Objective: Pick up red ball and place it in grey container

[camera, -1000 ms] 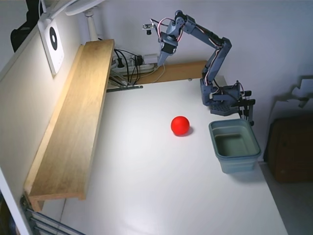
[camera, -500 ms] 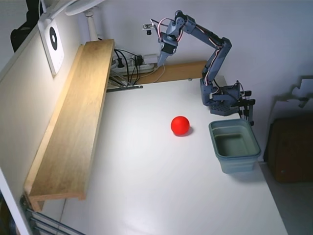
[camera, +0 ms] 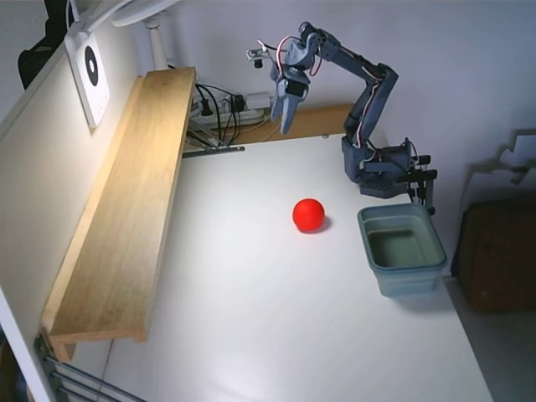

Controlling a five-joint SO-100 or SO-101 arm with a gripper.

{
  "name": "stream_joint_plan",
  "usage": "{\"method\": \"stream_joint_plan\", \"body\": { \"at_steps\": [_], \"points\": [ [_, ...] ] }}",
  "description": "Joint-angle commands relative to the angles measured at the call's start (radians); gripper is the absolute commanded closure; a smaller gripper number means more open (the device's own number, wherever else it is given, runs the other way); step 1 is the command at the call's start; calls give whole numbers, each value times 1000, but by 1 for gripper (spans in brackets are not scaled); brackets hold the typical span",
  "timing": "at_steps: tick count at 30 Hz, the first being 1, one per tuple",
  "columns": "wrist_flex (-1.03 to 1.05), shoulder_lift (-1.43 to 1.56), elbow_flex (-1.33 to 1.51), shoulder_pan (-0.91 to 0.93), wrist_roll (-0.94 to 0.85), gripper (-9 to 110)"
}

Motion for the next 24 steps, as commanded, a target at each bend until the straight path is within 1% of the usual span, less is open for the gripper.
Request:
{"method": "stream_joint_plan", "body": {
  "at_steps": [1, 16, 24],
  "points": [
    [6, 29, 11, -50, 2, 63],
    [6, 29, 11, -304, 2, 63],
    [6, 29, 11, -309, 2, 63]
  ]
}}
